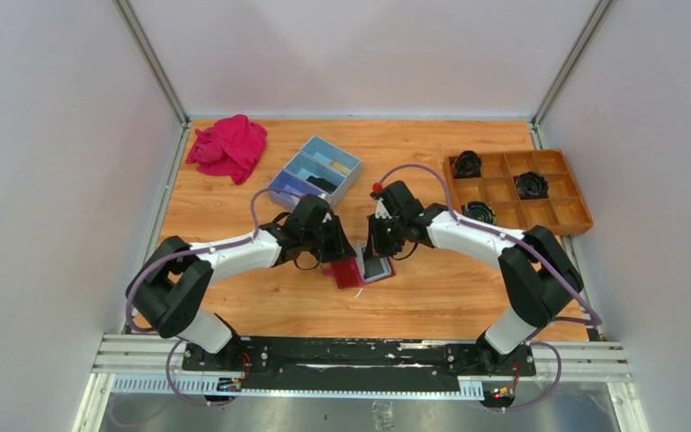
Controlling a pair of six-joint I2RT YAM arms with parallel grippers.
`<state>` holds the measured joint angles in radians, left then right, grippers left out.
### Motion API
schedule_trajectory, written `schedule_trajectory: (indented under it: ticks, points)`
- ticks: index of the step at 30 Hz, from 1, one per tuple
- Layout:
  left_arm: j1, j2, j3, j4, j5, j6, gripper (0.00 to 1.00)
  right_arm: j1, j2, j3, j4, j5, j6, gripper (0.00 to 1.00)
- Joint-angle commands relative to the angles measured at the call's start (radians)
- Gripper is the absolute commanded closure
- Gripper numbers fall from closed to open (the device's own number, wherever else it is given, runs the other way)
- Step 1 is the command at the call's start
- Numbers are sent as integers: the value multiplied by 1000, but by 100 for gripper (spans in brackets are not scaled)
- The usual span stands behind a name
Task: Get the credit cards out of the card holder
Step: Remove the credit card from the card holder.
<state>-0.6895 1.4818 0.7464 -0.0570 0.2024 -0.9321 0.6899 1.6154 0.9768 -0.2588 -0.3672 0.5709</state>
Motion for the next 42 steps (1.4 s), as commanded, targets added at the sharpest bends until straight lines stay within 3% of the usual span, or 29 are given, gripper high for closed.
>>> schedule_trajectory:
  ticks: [1, 12, 19, 26, 31, 42]
  points:
    - [-4, 62, 41, 46, 45, -4, 65, -55, -42, -30, -51, 61, -34, 100]
    - [-4, -51, 63, 46, 9, 6, 60, -88, 19, 0, -34, -59, -74, 100]
    - [-4, -94, 86, 23, -2, -17, 55, -25, 60, 23, 32, -168, -58, 100]
    - [-3, -129, 37, -13, -96, -104, 59, 17, 156, 29, 97, -188, 12, 100]
    - [-2, -163, -53, 52, -122, -173, 59, 18, 208, 31, 97, -175, 27, 100]
    - [-2, -52, -82, 98, -160, -193, 72, 17, 199, -2, 101, -154, 46, 100]
